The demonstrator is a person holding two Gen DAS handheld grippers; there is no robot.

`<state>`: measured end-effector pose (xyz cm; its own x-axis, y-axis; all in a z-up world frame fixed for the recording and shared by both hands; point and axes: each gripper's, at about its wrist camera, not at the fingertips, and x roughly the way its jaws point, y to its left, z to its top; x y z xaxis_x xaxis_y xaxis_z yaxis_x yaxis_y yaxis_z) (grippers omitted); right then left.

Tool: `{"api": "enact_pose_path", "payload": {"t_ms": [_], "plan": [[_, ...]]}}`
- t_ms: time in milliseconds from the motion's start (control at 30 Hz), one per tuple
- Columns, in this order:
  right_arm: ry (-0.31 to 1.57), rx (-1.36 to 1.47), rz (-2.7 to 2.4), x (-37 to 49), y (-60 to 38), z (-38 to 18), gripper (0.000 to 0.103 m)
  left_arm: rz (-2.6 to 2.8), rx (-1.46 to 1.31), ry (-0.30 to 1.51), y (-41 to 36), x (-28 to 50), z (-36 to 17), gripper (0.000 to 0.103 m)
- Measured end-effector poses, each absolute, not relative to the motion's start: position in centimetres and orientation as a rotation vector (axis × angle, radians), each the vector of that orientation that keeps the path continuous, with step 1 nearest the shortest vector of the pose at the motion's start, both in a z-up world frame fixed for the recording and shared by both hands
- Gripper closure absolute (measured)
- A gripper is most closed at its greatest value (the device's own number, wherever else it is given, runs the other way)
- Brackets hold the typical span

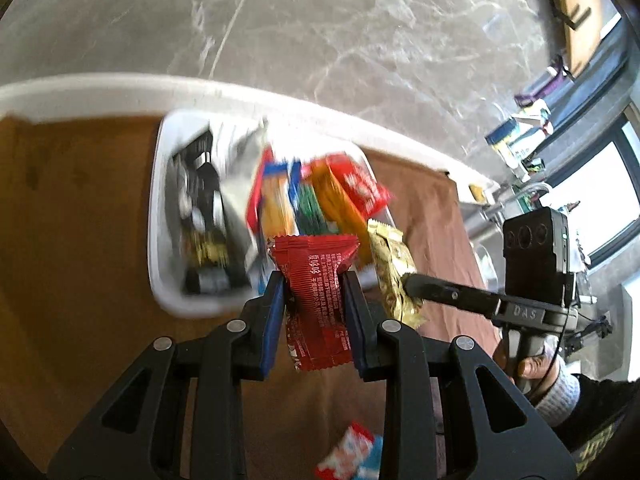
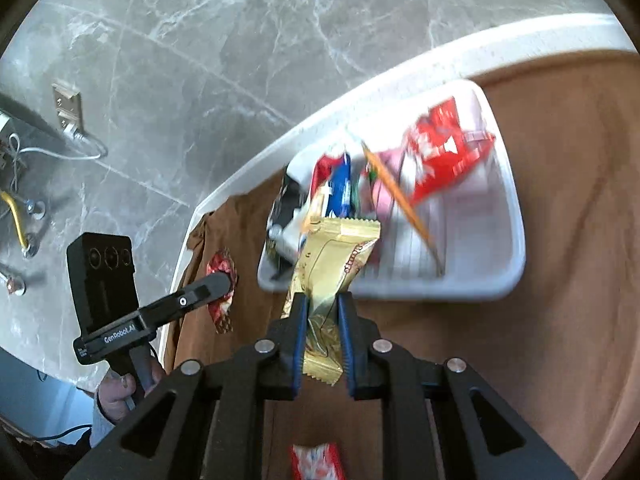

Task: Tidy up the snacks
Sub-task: 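Carry the red wrapper and gold packet onto the white tray and open both tools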

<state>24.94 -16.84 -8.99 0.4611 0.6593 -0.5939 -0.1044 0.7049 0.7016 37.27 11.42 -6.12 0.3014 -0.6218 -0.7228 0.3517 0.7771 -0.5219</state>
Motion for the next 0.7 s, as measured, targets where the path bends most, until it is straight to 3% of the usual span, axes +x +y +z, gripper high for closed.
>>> {"api": "enact_pose_path", "payload": {"t_ms": [433, 567, 600, 633, 700], "plan": [[0.977, 0.435, 0.436, 32.3, -14.5, -8.4, 0.080, -0.541, -0.167, 1.115, 9.1, 46.4, -8.9, 0.075], [0.932, 0.382, 0.416, 31.6, -14.3, -7.6, 0.065, -0.530, -0.107, 1.088, 8.5, 46.2, -9.0, 0.074], [0.920, 0.377, 0.417, 31.2, -14.4, -7.2, 0.063, -0.534, -0.096, 1.080, 8.4, 46.1, -8.9, 0.067], [0.914, 0.380, 0.422, 30.9, -14.5, -7.0, 0.062, -0.527, -0.083, 1.066, 8.4, 46.0, -8.7, 0.044], [0.905, 0.380, 0.437, 30.1, -14.6, -6.5, 0.062, -0.522, -0.078, 1.047, 8.3, 45.6, -8.2, 0.029]]}}
